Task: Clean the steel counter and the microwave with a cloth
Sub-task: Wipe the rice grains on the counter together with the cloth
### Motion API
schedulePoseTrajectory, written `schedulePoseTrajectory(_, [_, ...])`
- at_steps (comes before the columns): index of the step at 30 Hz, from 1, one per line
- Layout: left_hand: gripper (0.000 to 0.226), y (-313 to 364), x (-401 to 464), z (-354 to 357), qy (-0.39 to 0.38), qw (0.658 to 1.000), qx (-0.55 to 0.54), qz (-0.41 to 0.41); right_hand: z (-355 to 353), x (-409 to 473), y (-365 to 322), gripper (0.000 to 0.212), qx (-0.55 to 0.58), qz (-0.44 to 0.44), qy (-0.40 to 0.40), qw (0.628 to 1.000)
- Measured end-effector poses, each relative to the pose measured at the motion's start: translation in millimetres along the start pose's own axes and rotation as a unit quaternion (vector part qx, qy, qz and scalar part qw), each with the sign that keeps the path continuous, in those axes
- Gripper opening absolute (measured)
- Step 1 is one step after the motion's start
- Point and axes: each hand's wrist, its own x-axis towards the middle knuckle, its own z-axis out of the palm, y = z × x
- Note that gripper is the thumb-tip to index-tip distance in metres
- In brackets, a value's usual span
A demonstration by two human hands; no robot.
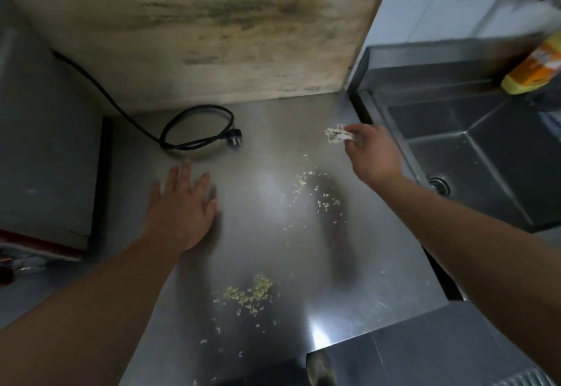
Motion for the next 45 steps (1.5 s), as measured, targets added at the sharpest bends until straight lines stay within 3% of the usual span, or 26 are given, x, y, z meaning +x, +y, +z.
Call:
schedulePoseTrajectory(7, [0.074, 73.8, 12.2, 24.4, -0.056, 0.997, -0.061, 0.0, 6.8, 61.2, 33.7, 0.034, -0.071, 0.009, -0.03, 0.997])
schedulePoseTrajectory(17, [0.073, 78.4, 12.7, 31.4, -0.032, 0.998, -0.045, -0.023, 67.8, 82.9, 19.5, 0.038, -0.102, -0.044, -0.108, 0.988])
schedulePoseTrajectory(23, [0.072, 76.2, 13.2, 32.3, -0.027, 0.998, -0.048, -0.022, 93.9, 27.5, 7.2, 0.039, -0.064, -0.049, -0.121, 0.989])
schedulePoseTrajectory(28, [0.07, 77.1, 13.4, 29.2, -0.026, 0.998, -0.051, -0.024, 83.7, -75.0, 6.3, 0.042, -0.03, -0.193, -0.167, 0.966])
schedulePoseTrajectory(31, [0.071, 77.9, 13.5, 28.6, -0.028, 0.998, -0.052, -0.026, 70.2, -104.3, 11.0, 0.041, -0.025, -0.235, -0.217, 0.947])
schedulePoseTrajectory(34, [0.071, 77.5, 14.5, 27.6, -0.028, 0.998, -0.047, -0.026, 61.3, -91.3, 4.7, 0.039, 0.007, -0.229, -0.205, 0.952])
schedulePoseTrajectory(40, [0.07, 76.5, 16.6, 27.4, -0.032, 0.998, -0.051, -0.027, 73.4, 14.0, -25.3, 0.036, 0.021, -0.162, -0.077, 0.984])
schedulePoseTrajectory(45, [0.071, 76.1, 18.3, 28.0, -0.026, 0.998, -0.051, -0.027, 104.7, 21.5, -34.2, 0.036, -0.013, -0.144, -0.146, 0.979])
